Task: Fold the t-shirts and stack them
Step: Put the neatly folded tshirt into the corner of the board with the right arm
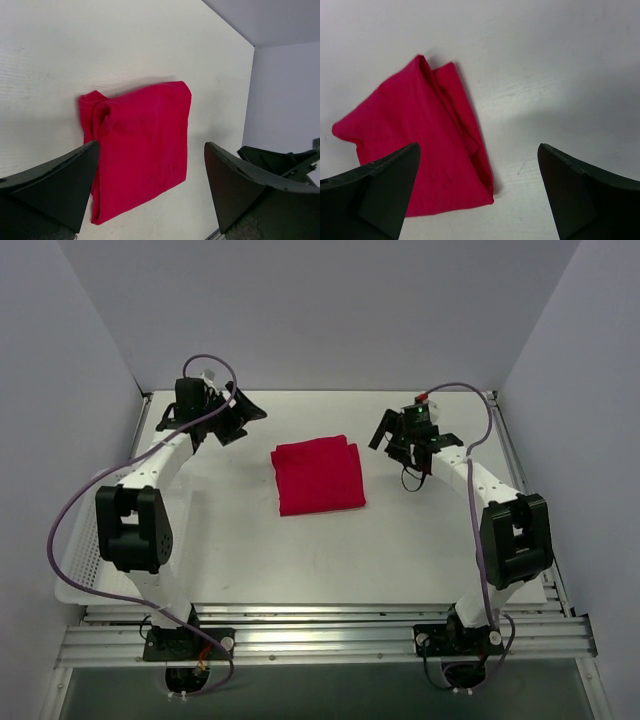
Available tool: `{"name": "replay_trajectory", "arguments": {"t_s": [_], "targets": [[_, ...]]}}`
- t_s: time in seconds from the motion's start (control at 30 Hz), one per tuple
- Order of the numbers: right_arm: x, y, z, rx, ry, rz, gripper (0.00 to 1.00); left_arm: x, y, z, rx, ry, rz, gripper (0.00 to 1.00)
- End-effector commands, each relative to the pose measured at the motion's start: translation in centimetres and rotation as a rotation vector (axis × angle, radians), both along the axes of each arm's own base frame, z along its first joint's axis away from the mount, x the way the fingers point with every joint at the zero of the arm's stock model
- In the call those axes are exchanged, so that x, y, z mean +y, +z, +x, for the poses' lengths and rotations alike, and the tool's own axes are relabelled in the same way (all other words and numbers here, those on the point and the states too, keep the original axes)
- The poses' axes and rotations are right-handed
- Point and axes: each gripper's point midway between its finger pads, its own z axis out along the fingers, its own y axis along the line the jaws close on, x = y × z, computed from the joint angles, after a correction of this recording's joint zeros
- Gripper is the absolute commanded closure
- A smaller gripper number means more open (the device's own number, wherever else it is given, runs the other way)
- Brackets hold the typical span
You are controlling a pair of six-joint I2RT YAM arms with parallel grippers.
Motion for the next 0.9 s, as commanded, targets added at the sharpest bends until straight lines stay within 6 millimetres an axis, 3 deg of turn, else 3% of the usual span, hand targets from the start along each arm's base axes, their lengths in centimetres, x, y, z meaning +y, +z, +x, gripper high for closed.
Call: {"name": "replay_trajectory", "arguments": {"t_s": [0.0, 0.07, 0.17, 0.3, 0.4, 0.6, 0.7, 0.8, 0.83, 0.87], "targets": [[3.7, -2.2, -1.5, 0.005, 0.131, 0.16, 0.0, 0.4, 0.1, -0.3, -0.074, 0.021, 0.018, 0.06], [4.5, -4.9, -2.6, 0.049, 0.167, 0.179, 0.0, 0.1, -0.2, -0.5, -0.084, 0.019, 0.009, 0.06], [5.4, -7.4, -2.9, 0.078, 0.202, 0.184, 0.0, -0.7, -2.2, -0.6, -0.065, 0.003, 0.007, 0.06], [6.3, -9.3, -2.4, 0.096, 0.224, 0.17, 0.0, -2.5, -5.6, -0.4, -0.021, -0.056, -0.003, 0.06], [6.7, -11.0, -2.2, 0.125, 0.227, 0.156, 0.0, -2.8, -7.1, -0.1, 0.0, -0.068, -0.003, 0.06], [7.7, -13.8, -1.9, 0.169, 0.233, 0.154, 0.01, -2.9, -8.5, -0.2, 0.021, -0.074, 0.006, 0.06], [8.3, -15.0, -1.7, 0.191, 0.241, 0.149, 0.06, -2.9, -8.1, 0.2, -0.008, -0.076, -0.003, 0.06], [8.3, -16.5, -1.6, 0.221, 0.234, 0.138, 0.5, -2.7, -8.3, -0.2, -0.004, -0.08, -0.009, 0.06], [8.4, -17.1, -1.3, 0.229, 0.23, 0.133, 0.76, -2.6, -8.3, -0.2, -0.01, -0.08, -0.011, 0.06], [8.1, -17.5, -1.4, 0.248, 0.222, 0.122, 0.91, -2.6, -8.4, -0.3, -0.01, -0.079, -0.013, 0.06]]}}
